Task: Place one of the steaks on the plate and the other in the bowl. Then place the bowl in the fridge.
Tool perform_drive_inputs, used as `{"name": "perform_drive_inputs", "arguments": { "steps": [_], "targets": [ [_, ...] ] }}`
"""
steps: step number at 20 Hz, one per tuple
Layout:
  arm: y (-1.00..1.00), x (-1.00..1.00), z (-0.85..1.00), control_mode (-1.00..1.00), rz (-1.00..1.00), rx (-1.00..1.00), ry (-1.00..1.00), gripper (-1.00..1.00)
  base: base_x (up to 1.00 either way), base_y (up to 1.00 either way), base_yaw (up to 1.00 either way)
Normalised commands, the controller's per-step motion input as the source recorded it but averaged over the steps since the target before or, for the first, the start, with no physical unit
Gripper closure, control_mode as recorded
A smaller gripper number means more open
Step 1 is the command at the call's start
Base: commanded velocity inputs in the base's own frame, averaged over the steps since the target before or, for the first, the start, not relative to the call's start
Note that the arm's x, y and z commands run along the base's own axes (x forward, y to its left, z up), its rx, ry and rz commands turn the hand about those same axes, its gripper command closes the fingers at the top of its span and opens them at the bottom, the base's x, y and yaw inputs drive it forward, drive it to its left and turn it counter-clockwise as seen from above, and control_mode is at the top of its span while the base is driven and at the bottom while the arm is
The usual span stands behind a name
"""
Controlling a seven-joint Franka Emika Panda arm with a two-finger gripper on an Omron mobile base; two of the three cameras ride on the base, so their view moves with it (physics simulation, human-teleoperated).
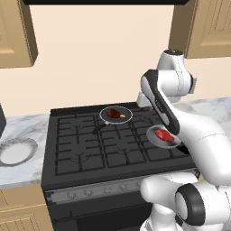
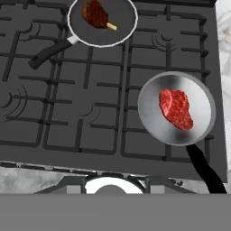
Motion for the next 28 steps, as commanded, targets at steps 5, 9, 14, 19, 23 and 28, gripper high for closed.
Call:
{"name": "perform_drive_inputs", "arguments": {
  "steps": [5, 9, 14, 19, 23, 28],
  "targets": [
    [-0.15, 0.05, -0.15, -1.0, 0.0, 0.0, 0.0, -1.0, 0.0, 0.0, 0.0],
    [-0.42, 0.12, -0.2, -1.0, 0.0, 0.0, 0.0, -1.0, 0.0, 0.0, 0.0],
    [-0.48, 0.32, -0.23, -1.0, 0.0, 0.0, 0.0, -1.0, 0.0, 0.0, 0.0],
    [-0.5, 0.52, -0.44, -1.0, 0.0, 0.0, 0.0, -1.0, 0.0, 0.0, 0.0],
    [-0.5, 0.43, -0.5, -1.0, 0.02, 0.0, 0.01, -1.0, 0.0, 0.0, 0.0],
    [-0.41, 0.21, -0.48, -1.0, 0.02, -0.01, -0.01, -1.0, 0.0, 0.0, 0.0]
  ]
}}
